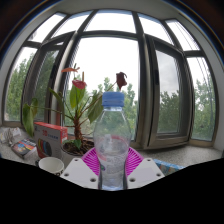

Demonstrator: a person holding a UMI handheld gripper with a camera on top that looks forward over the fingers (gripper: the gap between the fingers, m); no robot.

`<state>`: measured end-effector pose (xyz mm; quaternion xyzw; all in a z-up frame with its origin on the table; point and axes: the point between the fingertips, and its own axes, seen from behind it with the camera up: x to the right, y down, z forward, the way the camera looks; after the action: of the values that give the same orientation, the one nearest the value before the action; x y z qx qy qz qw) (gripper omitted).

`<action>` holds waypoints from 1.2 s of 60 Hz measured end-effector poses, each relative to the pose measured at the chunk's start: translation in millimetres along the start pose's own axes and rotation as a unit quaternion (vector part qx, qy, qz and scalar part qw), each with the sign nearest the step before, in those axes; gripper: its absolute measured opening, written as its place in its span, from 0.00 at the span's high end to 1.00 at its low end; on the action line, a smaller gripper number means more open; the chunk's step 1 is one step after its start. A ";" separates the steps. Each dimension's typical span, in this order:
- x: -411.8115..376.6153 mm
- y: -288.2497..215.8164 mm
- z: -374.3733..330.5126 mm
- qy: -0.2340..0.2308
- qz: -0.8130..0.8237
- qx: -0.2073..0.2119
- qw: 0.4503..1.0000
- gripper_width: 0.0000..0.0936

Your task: Pour water

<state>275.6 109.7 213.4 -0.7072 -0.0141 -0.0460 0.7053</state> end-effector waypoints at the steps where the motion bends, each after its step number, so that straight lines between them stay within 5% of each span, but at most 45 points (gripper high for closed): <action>1: -0.5 8.6 -1.9 0.000 0.001 -0.012 1.000 0.71; 13: 6.8 122.3 10.7 0.006 0.007 -0.099 0.995 0.71; 15: 6.8 119.9 7.2 0.011 0.014 -0.072 0.997 0.71; 21: 13.6 122.6 7.1 0.022 0.029 -0.079 0.996 0.70; 31: 15.4 131.3 4.6 0.030 0.019 -0.100 0.994 0.42; 35: 19.3 140.6 -1.2 0.042 0.012 -0.125 0.991 0.08; 51: 12.1 109.2 -66.3 0.082 0.039 -0.172 0.981 0.08; 72: -41.8 34.3 -239.0 0.107 0.028 -0.155 0.982 0.09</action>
<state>226.1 -127.3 175.9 -0.7991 0.0886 -0.1033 0.5856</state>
